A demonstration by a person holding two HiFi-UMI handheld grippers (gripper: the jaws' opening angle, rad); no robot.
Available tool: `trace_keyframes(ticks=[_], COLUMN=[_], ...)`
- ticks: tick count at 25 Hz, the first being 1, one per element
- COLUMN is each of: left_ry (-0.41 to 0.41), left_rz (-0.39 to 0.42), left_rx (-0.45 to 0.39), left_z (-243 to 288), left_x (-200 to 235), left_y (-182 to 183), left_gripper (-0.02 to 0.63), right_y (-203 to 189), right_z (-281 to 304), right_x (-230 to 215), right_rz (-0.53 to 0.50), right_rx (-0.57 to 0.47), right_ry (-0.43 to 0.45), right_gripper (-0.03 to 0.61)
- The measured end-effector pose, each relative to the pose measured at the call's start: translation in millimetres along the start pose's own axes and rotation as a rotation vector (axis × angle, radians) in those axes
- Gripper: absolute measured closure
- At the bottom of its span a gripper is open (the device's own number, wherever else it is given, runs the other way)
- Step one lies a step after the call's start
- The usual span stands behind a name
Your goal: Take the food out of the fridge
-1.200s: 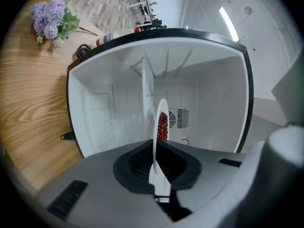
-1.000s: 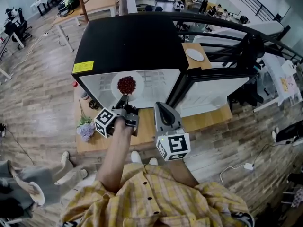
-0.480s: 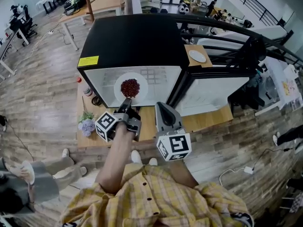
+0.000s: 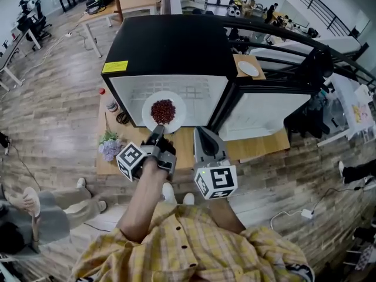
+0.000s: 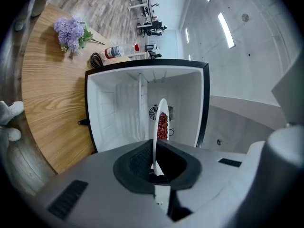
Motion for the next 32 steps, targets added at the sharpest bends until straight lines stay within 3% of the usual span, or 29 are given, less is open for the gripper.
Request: trace_keyframes(ticks=[18, 32], left_ry=[-0.063, -0.085], left_rz=[0.026, 0.032], left_rx=[0.002, -0.004], left_z=[-62.6, -79.3], left_x=[-28.4, -36.0], left_y=[-21.3, -28.9], left_gripper=[0.598, 0.598], right_y=[-3.5, -8.6], right_z=[-16.3, -17.8], right_x=[16.9, 19.1], right_rz=[0.006, -0.003], right_rx=[0.023, 0.039], right_ry=[0.012, 0.017], right_gripper=[0.572, 0.572])
Point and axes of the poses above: the fingertips, and each gripper's own axes: z forward along the fingers, x to its left, y out of its top, the point moved 9 cm from there along -z, backward along the fingers, and after that the axes turned 1 degree about y, right-handed, at the moved point
